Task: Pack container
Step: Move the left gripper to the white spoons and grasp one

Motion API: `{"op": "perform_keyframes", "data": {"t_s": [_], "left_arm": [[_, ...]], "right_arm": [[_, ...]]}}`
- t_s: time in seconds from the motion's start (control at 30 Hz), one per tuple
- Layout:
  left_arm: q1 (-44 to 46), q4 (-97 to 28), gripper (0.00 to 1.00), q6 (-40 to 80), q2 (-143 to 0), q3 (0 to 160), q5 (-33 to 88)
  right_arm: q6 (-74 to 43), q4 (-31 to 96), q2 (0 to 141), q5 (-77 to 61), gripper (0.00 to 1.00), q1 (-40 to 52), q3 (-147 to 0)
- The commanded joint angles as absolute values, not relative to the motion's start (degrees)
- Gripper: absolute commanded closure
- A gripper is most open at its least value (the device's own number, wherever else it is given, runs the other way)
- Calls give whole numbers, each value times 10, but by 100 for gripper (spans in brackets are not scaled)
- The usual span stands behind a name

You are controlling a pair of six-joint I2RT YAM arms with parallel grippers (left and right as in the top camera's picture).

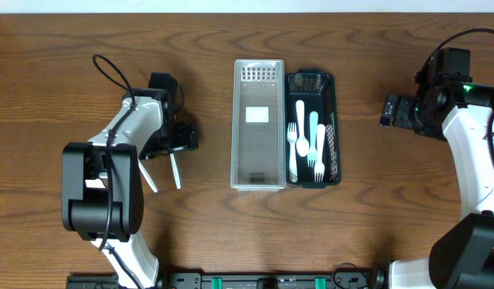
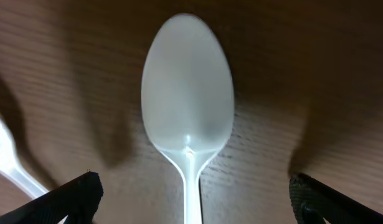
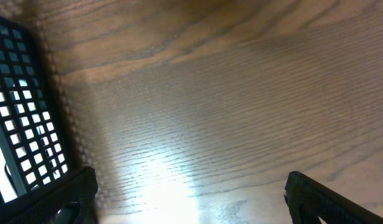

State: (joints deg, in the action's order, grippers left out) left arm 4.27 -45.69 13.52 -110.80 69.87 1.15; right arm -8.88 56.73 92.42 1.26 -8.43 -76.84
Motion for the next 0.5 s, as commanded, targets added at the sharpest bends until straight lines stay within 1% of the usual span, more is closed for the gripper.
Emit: {"op": "perform_keyframes", "data": {"t_s": [0.0,0.23,0.37,0.43,0.47], "left_arm": [[43,-445,2,134,-1115,677,11],[43,-405,1,134,-1115,631,52],[43,-405,10,134,-1115,619,58],[43,-411,19,134,-1115,619,58],[43,-415,26,134,-1115,619,58]], "right_arm": [[-83,567,923,10,1,-84,-768],[-81,568,923,10,1,-84,-768],[-81,568,923,11,1,-84,-768],[-81,568,923,11,1,-84,-768],[-81,568,923,11,1,-84,-768]]}}
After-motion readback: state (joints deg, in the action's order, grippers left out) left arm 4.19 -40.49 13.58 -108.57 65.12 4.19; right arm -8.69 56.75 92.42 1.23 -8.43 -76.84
